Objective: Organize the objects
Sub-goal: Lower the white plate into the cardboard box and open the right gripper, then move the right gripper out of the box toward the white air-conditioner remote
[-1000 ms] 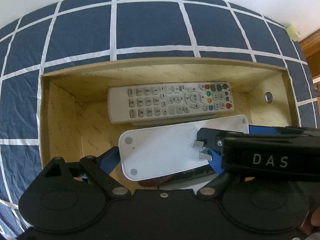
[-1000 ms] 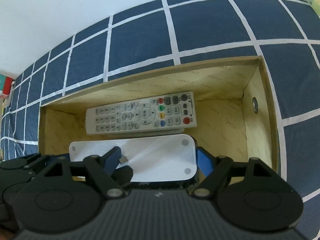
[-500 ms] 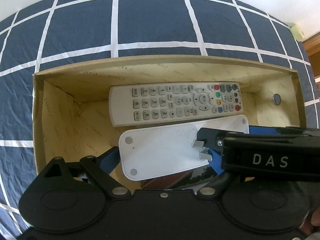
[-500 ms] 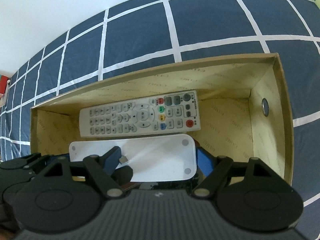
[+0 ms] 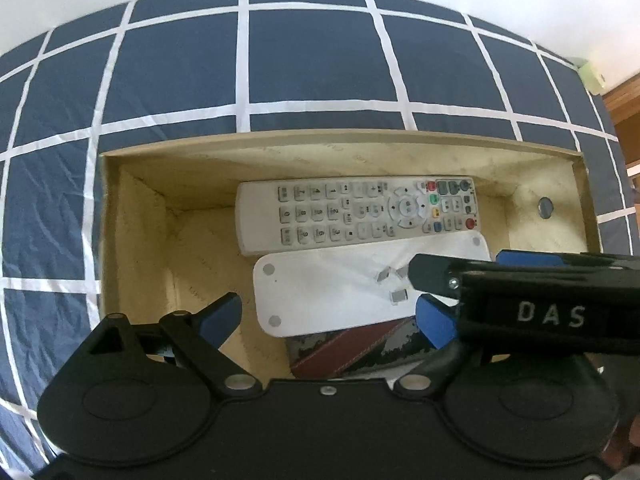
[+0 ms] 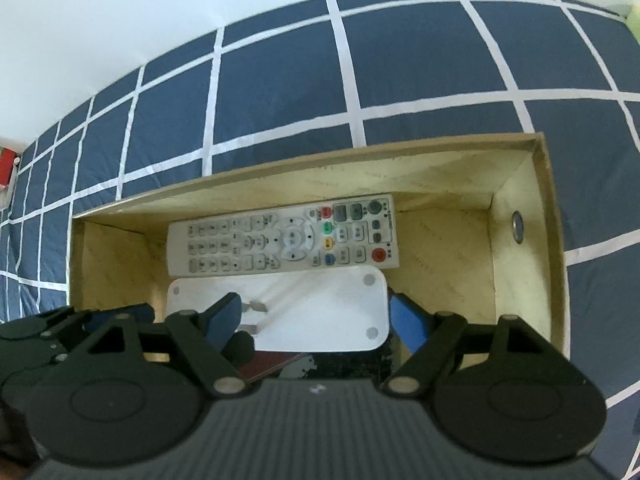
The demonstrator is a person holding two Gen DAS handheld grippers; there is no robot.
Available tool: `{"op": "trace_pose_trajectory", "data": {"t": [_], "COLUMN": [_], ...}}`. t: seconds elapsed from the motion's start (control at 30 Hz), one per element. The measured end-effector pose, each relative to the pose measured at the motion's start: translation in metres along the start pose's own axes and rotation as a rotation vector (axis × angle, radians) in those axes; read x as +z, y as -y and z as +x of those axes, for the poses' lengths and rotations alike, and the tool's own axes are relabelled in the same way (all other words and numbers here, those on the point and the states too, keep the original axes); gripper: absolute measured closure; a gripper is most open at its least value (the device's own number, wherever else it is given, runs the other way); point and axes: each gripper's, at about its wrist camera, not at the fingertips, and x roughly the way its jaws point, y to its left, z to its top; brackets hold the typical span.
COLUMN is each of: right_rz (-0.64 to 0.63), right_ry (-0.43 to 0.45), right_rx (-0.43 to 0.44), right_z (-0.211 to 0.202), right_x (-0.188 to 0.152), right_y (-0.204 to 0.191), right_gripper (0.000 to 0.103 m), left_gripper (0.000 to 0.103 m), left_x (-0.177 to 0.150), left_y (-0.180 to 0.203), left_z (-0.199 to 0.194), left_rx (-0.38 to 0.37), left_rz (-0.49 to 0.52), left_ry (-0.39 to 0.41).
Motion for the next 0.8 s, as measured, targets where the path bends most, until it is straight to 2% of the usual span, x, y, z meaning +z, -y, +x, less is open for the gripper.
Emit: {"op": "trace_pose_trajectory", "data": {"t": [0.37,0.63,0.8], "right_rz": [-0.005,0.043,0.092], "right_ry": [0.102,0.165,0.2], "right_rx": [0.014,0.001,-0.013], "right_z": [-0.062,-0.108,-0.135], "right_x": [-0.031,-0.07,-0.096], "right_y": [0.009,0.046,0.081], "right_gripper": [0.022,0.02,0.01], "left_gripper": [0.007,0.003,0.0], "left_x": [-0.037,-0.07,-0.089], "left_y": [0.015,0.052,0.087], "left_z": [-0.045,-0.069,-0.076], "left_rx": [0.002,0.023,0.024], "left_rz": [-0.019,0.016,0.059], "left_ry": [0.067,0.103,0.114]}}
